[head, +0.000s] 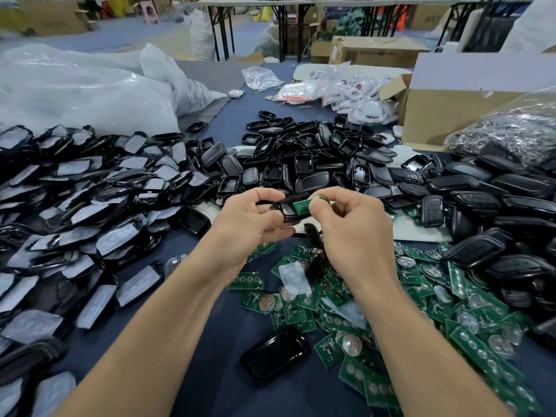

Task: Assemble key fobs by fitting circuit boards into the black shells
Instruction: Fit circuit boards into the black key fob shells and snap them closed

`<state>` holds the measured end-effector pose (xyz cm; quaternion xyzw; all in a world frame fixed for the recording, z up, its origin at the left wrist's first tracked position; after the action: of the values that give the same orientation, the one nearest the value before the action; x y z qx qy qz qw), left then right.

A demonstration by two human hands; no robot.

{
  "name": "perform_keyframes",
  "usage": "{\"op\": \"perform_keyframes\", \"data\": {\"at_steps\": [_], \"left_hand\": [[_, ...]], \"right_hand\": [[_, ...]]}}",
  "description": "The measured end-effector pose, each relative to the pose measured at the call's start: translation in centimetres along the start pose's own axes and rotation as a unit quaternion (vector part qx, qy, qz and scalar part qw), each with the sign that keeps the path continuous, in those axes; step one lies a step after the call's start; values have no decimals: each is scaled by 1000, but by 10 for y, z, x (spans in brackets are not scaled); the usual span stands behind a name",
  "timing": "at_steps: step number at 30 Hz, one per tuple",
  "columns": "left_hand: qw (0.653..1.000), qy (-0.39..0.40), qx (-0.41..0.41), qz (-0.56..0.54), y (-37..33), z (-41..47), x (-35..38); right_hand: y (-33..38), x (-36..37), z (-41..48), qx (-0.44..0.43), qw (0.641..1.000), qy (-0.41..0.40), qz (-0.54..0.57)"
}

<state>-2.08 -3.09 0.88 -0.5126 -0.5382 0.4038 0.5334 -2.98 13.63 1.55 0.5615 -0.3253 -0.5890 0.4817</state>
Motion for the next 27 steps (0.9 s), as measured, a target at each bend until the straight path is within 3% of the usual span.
{"op": "perform_keyframes", "data": {"at_steps": [6, 15, 21, 27], "left_hand": [[999, -8, 16, 38, 3, 0, 1], [999, -2, 15, -35, 0, -2, 8], [999, -3, 12, -50, 0, -4, 10], [998, -3, 16, -57, 0, -4, 12]], "right_hand": [[2, 1, 0, -3, 999, 9, -39], [-4, 2, 3, -1, 999, -11, -31], [-7, 1, 5, 19, 999, 22, 37], [-5, 4, 4, 26, 1000, 9, 9]]}}
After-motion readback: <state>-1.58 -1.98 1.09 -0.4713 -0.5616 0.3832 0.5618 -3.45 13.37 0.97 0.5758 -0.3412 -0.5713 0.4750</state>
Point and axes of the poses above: each hand's wrist, its own z-axis towards the middle knuckle, its own x-axis out of the palm, y = z × x, the point moved 1 cm from there along z, towards the middle knuckle, and after that the axes turned 11 degrees about y, right-handed, at the moved point
